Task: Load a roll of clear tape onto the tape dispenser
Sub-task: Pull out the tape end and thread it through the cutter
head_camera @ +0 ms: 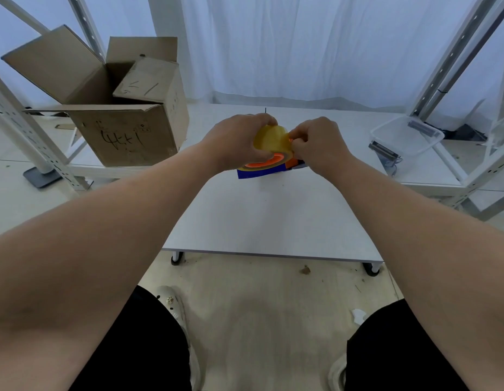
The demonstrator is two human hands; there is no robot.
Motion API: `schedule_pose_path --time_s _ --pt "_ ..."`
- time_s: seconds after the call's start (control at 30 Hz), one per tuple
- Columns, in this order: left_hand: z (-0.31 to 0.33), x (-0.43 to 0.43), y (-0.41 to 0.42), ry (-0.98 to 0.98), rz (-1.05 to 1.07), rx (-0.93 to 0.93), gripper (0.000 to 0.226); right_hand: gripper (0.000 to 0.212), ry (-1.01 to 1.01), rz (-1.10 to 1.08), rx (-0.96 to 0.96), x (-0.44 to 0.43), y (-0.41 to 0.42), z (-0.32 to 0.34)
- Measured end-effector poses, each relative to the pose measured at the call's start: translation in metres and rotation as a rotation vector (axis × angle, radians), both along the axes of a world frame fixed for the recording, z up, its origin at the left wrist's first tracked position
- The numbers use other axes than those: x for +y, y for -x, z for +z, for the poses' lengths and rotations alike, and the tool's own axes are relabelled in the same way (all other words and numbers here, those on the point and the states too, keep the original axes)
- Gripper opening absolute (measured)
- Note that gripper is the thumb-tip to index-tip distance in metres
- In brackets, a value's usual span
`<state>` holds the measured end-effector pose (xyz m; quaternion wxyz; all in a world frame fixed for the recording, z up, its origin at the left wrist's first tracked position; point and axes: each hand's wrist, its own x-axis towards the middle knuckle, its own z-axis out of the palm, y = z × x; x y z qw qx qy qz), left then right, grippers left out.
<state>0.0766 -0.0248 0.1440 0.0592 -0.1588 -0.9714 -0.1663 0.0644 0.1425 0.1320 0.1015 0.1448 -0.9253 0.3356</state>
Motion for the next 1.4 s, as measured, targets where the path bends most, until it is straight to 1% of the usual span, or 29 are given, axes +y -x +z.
schedule_pose_path --time_s 0.1,0.17,0.2,0.37,0.5,0.57,0.67,0.73,0.83,0.93,1.23,1.4 --pt "-0.001 0.000 0.000 -0.001 -0.001 -0.004 0.063 0.029 0.068 0.061 -0.120 0.004 0.000 0.000" --pt "-0.002 -0.001 0.001 -0.009 0.003 -0.006 0.062 0.044 0.088 0.092 -0.200 0.004 -0.001 0.000" --pt "-0.002 -0.002 0.001 -0.006 0.005 -0.008 0.063 0.048 0.082 0.095 -0.214 0.004 -0.001 0.000" --pt "-0.002 -0.001 0.002 0.008 0.002 0.004 0.063 0.029 0.121 0.120 -0.232 0.008 0.000 0.002" --pt "-0.002 0.000 0.002 0.008 0.005 0.005 0.063 0.024 0.061 0.073 -0.153 0.003 0.000 -0.001" --pt "-0.002 0.000 0.003 -0.001 0.012 -0.003 0.063 0.028 0.088 0.021 -0.120 0.004 0.001 -0.001" --pt "-0.004 0.000 0.004 -0.027 0.032 -0.011 0.063 0.022 0.165 0.041 -0.180 0.005 0.000 0.000" --pt "-0.004 0.000 0.006 -0.039 0.056 -0.016 0.064 0.024 0.180 0.049 -0.177 0.003 0.000 0.003" --pt "-0.004 0.002 0.007 -0.003 0.086 -0.009 0.064 0.021 0.110 0.050 -0.089 -0.003 0.000 0.006" --pt "-0.005 0.004 0.007 0.019 0.110 -0.013 0.065 0.018 0.018 0.046 -0.046 -0.007 0.001 0.005" --pt "-0.005 0.006 0.004 0.065 0.133 -0.032 0.066 0.018 -0.097 0.051 -0.036 -0.007 -0.002 0.005" --pt "-0.002 0.009 0.001 0.093 0.143 -0.014 0.062 0.018 -0.262 0.027 0.034 -0.013 -0.004 0.005"
